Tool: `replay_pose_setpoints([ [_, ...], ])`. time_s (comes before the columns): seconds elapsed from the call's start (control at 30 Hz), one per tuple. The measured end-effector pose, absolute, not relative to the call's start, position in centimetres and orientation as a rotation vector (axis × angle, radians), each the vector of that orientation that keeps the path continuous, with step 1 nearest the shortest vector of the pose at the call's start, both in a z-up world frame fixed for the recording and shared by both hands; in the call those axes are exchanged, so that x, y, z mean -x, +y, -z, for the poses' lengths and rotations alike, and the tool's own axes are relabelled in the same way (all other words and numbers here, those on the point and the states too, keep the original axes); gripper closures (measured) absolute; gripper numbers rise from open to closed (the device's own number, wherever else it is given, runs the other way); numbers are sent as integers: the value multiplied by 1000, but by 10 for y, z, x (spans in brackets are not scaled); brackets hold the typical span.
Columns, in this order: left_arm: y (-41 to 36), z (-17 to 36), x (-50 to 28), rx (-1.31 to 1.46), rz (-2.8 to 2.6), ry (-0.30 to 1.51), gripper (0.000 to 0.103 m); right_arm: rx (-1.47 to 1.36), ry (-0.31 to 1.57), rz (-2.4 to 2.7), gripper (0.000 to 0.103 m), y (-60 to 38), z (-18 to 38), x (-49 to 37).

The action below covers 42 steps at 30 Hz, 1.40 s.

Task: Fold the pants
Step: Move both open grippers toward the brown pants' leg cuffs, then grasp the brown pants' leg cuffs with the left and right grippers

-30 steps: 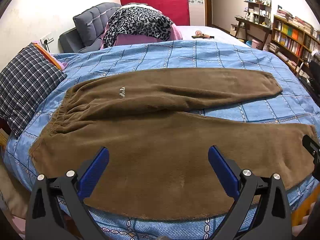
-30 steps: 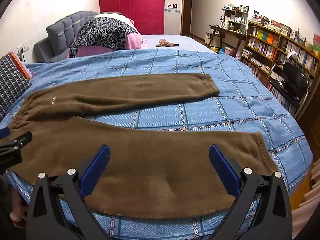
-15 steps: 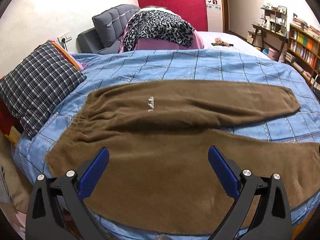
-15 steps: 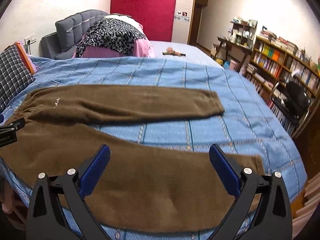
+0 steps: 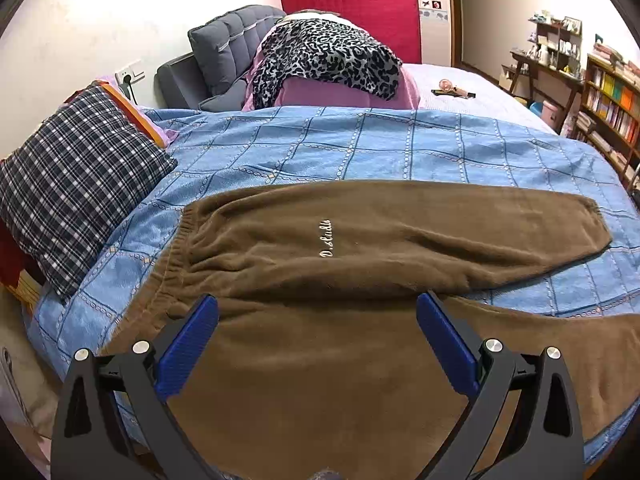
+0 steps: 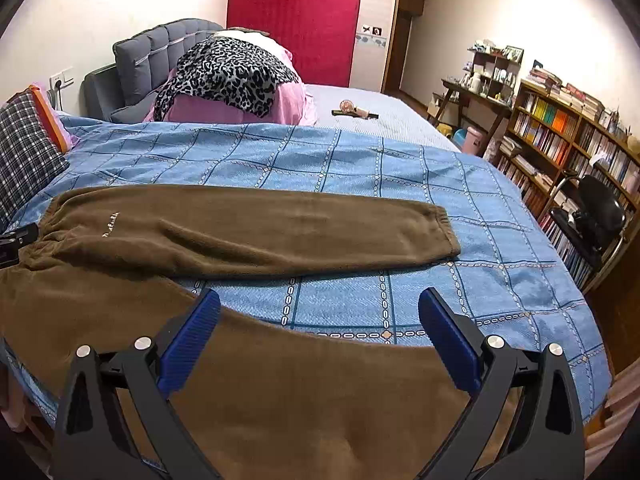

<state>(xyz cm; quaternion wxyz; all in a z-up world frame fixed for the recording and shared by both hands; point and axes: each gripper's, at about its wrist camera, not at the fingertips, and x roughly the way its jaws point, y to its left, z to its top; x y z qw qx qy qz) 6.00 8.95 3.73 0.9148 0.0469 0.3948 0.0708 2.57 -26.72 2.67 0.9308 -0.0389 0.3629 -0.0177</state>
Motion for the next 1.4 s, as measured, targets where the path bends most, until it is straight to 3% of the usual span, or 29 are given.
replay_pose_setpoints([
  [0.37, 132, -14, -120, -74, -203, 901, 5, 27, 783, 73, 3, -303, -20, -70],
  [1.1, 312, 33, -266, 146, -455, 989, 5, 22, 903, 85, 3, -311, 26, -162],
  [1.4, 340, 66, -310, 138, -521, 1059, 5, 39, 939, 97, 3, -309, 43, -189],
])
